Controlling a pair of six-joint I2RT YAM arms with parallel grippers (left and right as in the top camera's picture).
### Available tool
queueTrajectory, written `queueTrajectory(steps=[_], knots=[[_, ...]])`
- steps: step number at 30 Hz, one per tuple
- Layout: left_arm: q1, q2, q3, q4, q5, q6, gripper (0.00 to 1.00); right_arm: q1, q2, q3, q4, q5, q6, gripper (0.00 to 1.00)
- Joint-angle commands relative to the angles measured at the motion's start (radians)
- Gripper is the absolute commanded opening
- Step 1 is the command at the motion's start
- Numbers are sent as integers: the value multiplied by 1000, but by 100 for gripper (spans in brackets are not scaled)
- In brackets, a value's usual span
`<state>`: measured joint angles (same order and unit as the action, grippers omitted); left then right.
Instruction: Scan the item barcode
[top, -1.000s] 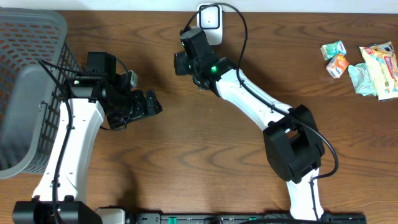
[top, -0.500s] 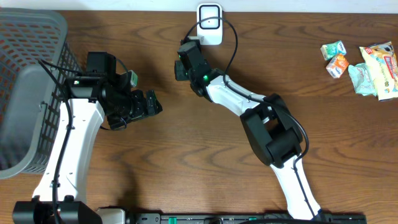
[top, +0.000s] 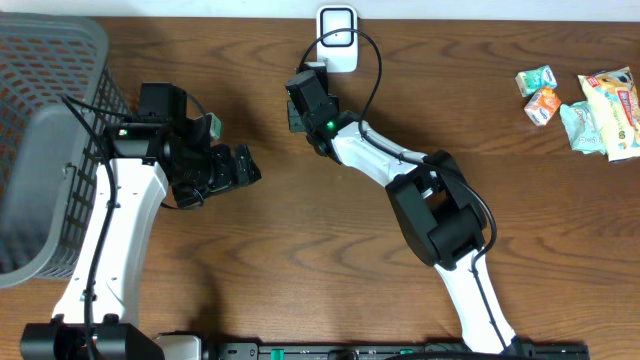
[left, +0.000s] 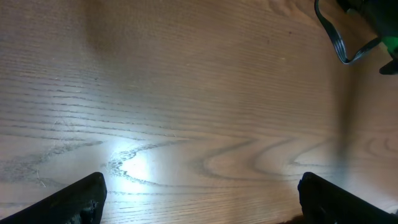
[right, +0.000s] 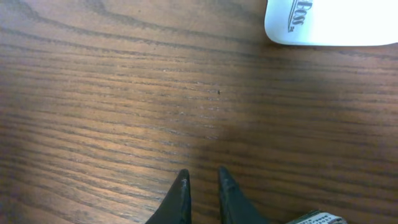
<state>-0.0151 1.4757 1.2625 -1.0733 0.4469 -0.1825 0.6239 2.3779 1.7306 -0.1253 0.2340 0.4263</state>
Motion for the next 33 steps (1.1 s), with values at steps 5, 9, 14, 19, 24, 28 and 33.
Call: queueTrajectory(steps=[5, 9, 14, 19, 24, 28, 33], knots=[[-2, 7, -2, -2, 5, 13, 98, -3, -8, 7, -53, 20, -16, 1], [-2, 7, -2, -2, 5, 13, 98, -3, -8, 7, -132, 19, -17, 1], [-2, 7, -2, -2, 5, 13, 98, 3, -21, 8, -247, 19, -16, 1], [-2, 7, -2, -2, 5, 13, 97, 6, -88, 8, -415, 18, -17, 1], [-2, 7, -2, -2, 5, 13, 98, 6, -156, 8, -603, 18, -17, 1], [-2, 7, -2, -2, 5, 13, 98, 5, -174, 8, -728, 19, -79, 2], [-2, 7, -2, -2, 5, 13, 98, 4, -174, 7, -846, 23, -211, 1]])
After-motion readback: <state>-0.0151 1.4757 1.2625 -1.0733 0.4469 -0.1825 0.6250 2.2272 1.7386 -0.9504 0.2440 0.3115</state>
